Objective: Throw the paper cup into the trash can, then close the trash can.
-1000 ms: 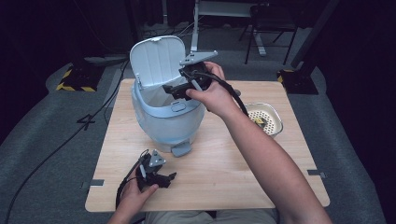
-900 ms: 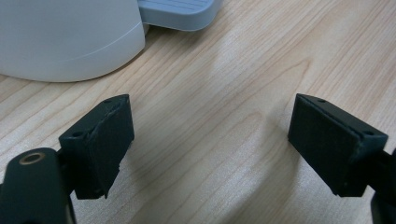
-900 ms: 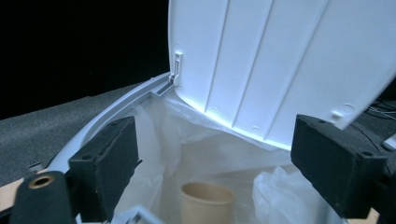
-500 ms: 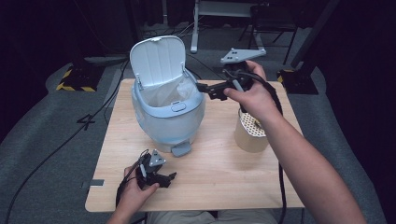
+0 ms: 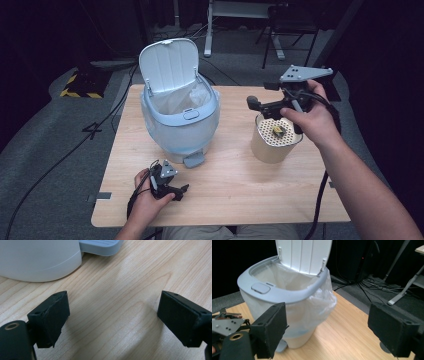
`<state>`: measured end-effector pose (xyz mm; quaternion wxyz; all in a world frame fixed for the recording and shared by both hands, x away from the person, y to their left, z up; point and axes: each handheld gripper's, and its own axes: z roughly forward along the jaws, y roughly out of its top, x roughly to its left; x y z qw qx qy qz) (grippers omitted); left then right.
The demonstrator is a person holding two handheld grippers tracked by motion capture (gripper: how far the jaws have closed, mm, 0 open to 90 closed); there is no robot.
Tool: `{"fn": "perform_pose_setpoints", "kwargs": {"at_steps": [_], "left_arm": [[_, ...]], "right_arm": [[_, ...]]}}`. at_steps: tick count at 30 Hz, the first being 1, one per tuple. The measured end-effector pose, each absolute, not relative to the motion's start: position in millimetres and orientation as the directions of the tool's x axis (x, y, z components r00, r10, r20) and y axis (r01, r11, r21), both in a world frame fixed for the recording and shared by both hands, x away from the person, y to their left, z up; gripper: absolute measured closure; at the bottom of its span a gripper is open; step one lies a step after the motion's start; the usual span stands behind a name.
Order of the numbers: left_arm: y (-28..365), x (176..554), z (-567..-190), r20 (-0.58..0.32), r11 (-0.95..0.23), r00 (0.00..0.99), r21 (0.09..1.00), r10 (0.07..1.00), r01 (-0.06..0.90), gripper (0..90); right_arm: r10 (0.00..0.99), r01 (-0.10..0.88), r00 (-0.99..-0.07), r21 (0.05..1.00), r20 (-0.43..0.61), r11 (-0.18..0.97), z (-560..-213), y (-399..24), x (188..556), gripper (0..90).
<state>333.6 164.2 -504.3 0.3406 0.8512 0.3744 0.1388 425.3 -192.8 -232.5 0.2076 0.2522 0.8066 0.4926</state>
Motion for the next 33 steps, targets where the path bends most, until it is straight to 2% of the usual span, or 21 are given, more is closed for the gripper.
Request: {"fn": "perform_pose_setpoints", "kwargs": {"at_steps": [14,19,22,27,31,32,33], "left_arm": [[163.6,333.2,-504.2,-0.022,-0.48,0.674,0.684,0.739,0.549,11.4],[164.7,332.9,-503.9,-0.025,-0.473,0.668,0.687,0.743,0.552,13.6],[166.0,332.2,-503.9,-0.025,-0.47,0.668,0.691,0.744,0.55,15.6],[169.5,331.1,-502.4,-0.027,-0.467,0.662,0.687,0.749,0.557,19.1],[174.8,330.3,-499.0,-0.015,-0.466,0.653,0.687,0.758,0.557,21.4],[176.0,330.0,-497.8,-0.024,-0.458,0.651,0.69,0.759,0.56,22.1],[177.3,329.9,-496.8,-0.021,-0.457,0.652,0.696,0.758,0.554,22.1]], "right_arm": [[0.655,0.23,-0.753,0.91,-0.058,0.346,-246.8,-264.0,397.2,16.7],[0.667,0.226,-0.739,0.899,-0.092,0.375,-258.6,-284.5,385.4,16.9],[0.676,0.258,-0.733,0.887,-0.078,0.382,-267.3,-295.1,380.6,21.3],[0.689,0.29,-0.722,0.877,-0.063,0.383,-289.8,-310.5,372.0,22.3],[0.7,0.292,-0.711,0.878,-0.065,0.379,-318.4,-321.2,363.6,23.2],[0.706,0.306,-0.706,0.876,-0.054,0.372,-334.2,-325.6,361.2,23.2],[0.706,0.306,-0.706,0.876,-0.054,0.372,-334.2,-325.6,361.2,23.2]]}}
